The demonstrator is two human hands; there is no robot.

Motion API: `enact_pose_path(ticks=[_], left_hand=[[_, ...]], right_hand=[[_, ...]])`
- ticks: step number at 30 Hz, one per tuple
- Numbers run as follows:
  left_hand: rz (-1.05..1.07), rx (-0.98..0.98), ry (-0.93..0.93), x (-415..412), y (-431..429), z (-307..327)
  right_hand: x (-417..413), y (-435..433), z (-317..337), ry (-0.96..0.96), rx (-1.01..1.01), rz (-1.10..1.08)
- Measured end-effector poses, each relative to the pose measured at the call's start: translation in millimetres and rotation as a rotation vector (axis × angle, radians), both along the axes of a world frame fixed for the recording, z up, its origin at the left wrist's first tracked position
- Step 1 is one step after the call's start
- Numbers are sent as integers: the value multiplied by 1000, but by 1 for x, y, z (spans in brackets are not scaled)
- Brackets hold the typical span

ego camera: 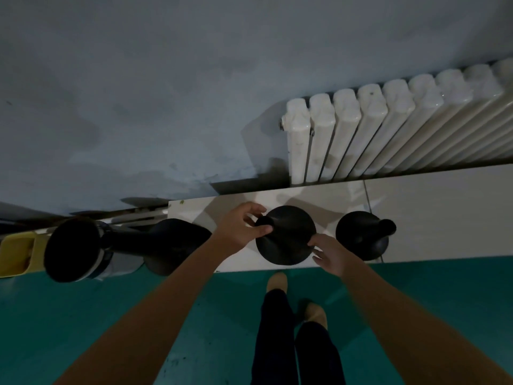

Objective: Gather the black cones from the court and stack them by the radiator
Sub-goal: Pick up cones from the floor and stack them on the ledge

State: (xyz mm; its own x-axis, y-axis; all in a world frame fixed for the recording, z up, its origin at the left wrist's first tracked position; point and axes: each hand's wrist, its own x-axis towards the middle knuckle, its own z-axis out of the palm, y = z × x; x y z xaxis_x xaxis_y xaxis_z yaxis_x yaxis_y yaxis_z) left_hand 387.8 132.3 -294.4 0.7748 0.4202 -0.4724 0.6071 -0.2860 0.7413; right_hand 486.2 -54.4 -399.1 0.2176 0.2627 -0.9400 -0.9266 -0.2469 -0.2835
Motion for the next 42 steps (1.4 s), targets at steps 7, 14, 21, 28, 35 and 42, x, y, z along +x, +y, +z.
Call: enact_pose_path(ticks=[7, 14, 21, 28, 35, 42], left_hand=[[25, -52, 6, -1, -11, -4], [-46, -51, 95, 8, -26, 23], [-42, -81, 77, 29, -57, 79], [6, -188, 61, 41, -90, 125], [-57, -197, -18, 40, -119, 157], [-277, -70, -60, 45, -130, 192]], right_hand=[[-3, -16, 30, -109, 16, 103], [7, -16, 87, -213, 31, 129], [31, -59, 169, -397, 144, 50], [25, -106, 230, -599, 298, 7], [2, -146, 266, -713, 279, -48], [-15, -163, 293, -826, 294, -176]])
